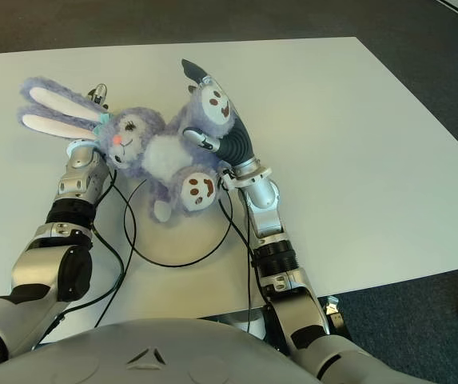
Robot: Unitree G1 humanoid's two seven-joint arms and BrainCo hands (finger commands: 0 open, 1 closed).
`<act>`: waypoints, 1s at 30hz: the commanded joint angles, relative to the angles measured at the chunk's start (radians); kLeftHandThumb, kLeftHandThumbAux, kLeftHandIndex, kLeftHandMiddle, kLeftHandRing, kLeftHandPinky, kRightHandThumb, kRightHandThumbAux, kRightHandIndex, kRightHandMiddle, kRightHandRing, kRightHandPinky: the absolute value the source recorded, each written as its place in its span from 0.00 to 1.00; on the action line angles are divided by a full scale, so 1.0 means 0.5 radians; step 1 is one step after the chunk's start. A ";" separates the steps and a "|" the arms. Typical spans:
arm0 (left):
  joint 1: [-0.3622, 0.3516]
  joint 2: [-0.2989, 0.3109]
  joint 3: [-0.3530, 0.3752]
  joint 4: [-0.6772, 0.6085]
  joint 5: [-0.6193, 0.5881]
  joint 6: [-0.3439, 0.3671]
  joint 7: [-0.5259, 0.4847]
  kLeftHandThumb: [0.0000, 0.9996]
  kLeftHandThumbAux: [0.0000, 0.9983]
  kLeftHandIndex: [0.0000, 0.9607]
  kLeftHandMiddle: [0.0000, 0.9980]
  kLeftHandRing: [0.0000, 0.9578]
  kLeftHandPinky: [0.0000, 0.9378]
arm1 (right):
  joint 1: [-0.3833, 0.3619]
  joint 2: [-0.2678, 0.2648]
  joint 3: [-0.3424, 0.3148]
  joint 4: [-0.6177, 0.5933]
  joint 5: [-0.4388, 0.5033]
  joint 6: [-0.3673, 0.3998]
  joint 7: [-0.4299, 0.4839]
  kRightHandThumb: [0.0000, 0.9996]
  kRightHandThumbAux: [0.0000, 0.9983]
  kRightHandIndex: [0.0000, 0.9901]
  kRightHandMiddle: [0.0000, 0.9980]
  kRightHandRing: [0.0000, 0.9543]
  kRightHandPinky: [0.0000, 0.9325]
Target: Put the doll into the plate.
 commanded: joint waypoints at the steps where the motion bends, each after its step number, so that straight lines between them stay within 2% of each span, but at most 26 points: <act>1: 0.024 -0.017 -0.002 0.071 -0.002 0.050 0.005 0.00 0.41 0.00 0.10 0.07 0.00 | 0.058 0.005 -0.019 -0.064 -0.010 0.147 -0.019 0.24 0.46 0.02 0.00 0.00 0.00; 8: 0.024 -0.016 -0.003 0.072 0.000 0.050 0.009 0.00 0.40 0.00 0.10 0.08 0.00 | 0.059 0.016 -0.026 -0.124 -0.025 0.249 -0.041 0.22 0.46 0.01 0.00 0.00 0.00; 20: 0.017 -0.021 -0.001 0.076 -0.001 0.059 0.019 0.00 0.41 0.00 0.11 0.08 0.00 | 0.051 0.042 -0.047 -0.217 0.060 0.487 -0.026 0.20 0.42 0.01 0.00 0.00 0.00; 30: 0.015 -0.023 0.003 0.079 -0.005 0.055 0.020 0.00 0.41 0.00 0.11 0.08 0.00 | 0.032 0.056 -0.065 -0.312 0.100 0.667 0.005 0.23 0.40 0.00 0.00 0.00 0.00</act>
